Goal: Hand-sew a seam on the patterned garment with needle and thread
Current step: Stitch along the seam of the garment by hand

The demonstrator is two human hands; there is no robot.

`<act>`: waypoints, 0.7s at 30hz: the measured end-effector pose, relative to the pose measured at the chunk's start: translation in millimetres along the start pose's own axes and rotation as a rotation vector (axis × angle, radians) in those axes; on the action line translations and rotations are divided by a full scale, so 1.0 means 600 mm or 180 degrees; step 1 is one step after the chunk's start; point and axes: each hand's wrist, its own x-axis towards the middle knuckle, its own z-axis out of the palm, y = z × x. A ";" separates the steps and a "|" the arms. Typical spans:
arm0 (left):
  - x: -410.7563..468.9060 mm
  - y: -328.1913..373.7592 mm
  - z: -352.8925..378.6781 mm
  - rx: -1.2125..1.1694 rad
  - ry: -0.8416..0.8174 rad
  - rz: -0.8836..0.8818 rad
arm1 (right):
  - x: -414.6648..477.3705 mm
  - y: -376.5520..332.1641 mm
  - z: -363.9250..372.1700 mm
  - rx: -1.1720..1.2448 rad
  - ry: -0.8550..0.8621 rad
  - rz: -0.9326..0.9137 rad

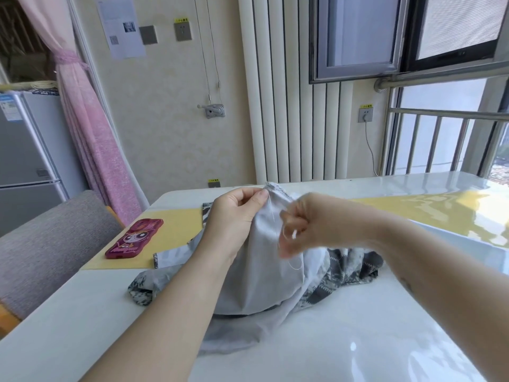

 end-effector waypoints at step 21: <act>-0.001 -0.002 -0.003 0.0198 -0.0006 0.0185 | 0.002 -0.013 0.012 0.0383 0.1209 -0.0152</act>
